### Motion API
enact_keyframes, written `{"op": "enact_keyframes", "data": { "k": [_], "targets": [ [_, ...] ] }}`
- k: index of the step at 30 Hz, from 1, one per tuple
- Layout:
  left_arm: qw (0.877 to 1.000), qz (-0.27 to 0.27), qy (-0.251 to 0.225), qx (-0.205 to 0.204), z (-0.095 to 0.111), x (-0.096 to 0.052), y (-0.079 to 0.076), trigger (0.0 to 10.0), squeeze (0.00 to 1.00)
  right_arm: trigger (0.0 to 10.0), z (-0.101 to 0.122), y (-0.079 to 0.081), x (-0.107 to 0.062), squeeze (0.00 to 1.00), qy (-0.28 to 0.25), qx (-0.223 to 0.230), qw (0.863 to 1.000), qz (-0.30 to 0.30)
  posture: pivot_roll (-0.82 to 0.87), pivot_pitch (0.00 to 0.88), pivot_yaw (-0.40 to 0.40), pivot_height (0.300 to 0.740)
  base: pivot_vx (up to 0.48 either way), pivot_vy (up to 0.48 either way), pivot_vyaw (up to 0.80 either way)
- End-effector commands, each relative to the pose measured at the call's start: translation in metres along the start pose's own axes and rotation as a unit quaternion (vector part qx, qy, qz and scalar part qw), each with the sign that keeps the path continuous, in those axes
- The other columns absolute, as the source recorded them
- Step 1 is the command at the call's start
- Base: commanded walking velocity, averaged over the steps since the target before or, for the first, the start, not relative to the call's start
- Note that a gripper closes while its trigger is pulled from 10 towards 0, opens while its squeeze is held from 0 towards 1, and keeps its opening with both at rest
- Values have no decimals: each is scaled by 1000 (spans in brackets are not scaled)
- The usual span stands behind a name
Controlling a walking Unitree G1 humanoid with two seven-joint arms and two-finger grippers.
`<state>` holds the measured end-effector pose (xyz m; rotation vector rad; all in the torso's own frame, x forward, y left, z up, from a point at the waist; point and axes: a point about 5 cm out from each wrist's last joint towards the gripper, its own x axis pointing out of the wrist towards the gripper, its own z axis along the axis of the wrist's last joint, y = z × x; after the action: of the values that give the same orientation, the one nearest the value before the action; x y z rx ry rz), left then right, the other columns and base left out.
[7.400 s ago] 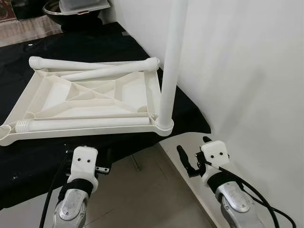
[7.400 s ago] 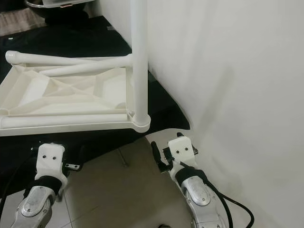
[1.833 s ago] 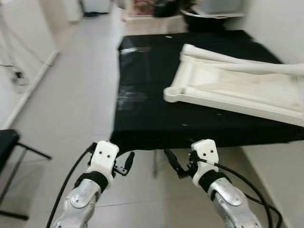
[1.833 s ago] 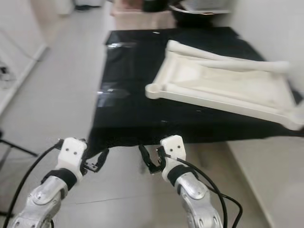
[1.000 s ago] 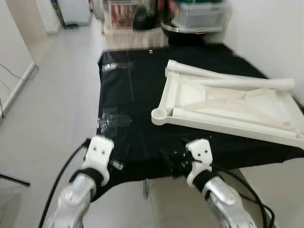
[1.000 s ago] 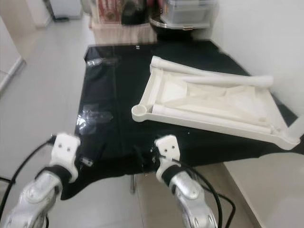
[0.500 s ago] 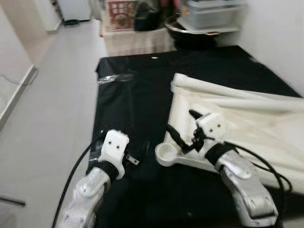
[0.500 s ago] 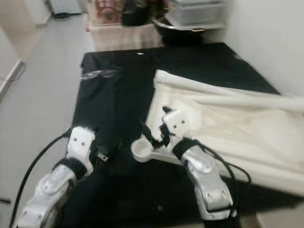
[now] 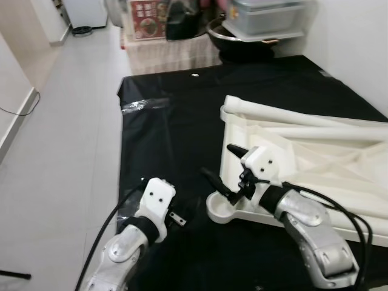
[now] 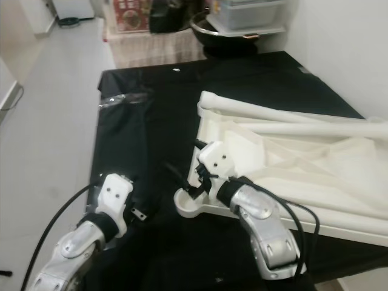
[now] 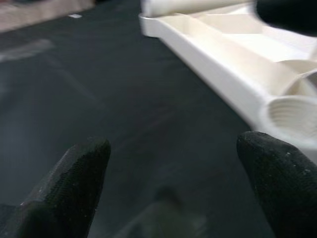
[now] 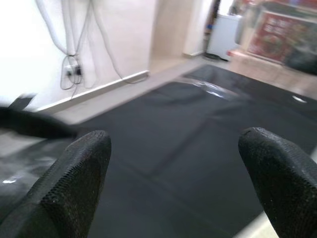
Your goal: Building children table
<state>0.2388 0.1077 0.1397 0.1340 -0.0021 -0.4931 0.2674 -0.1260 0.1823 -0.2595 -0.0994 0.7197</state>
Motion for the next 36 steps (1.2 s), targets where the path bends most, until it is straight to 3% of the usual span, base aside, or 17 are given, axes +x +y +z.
{"op": "enact_keyframes", "data": {
  "k": [1, 3, 7, 17, 29, 36],
  "targets": [
    [1000, -25, -5, -8, 2, -3, -5, 10000, 0, 10000, -3, 3, -4, 0, 13, 0, 1000, 15, -64, 92, -13, 740, 0, 0, 0],
    [999, -41, -9, -16, 3, -3, -7, 10000, 0, 10000, -5, 2, -6, 0, 20, -6, 1000, 22, -64, 93, -12, 740, 0, 0, 0],
    [991, -124, -10, -40, 9, -8, -16, 10000, 0, 10000, -8, -14, -11, 0, 43, -28, 999, 6, -64, 92, -11, 740, 0, 0, 0],
    [995, -90, -31, -27, 14, -6, -2, 10000, 0, 10000, -10, -14, -11, 0, 46, -23, 999, -14, -61, 95, -12, 740, 0, -48, 0],
    [991, -115, -34, -53, 18, -7, -11, 10000, 0, 10000, -11, -10, -9, 0, 43, -16, 999, -9, -60, 95, -14, 740, 0, -478, 0],
    [991, -119, -29, -62, 18, -6, -12, 10000, 0, 10000, -11, -11, -8, 0, 42, -16, 999, -9, -58, 95, -16, 740, 0, 0, 0]
  ]
}}
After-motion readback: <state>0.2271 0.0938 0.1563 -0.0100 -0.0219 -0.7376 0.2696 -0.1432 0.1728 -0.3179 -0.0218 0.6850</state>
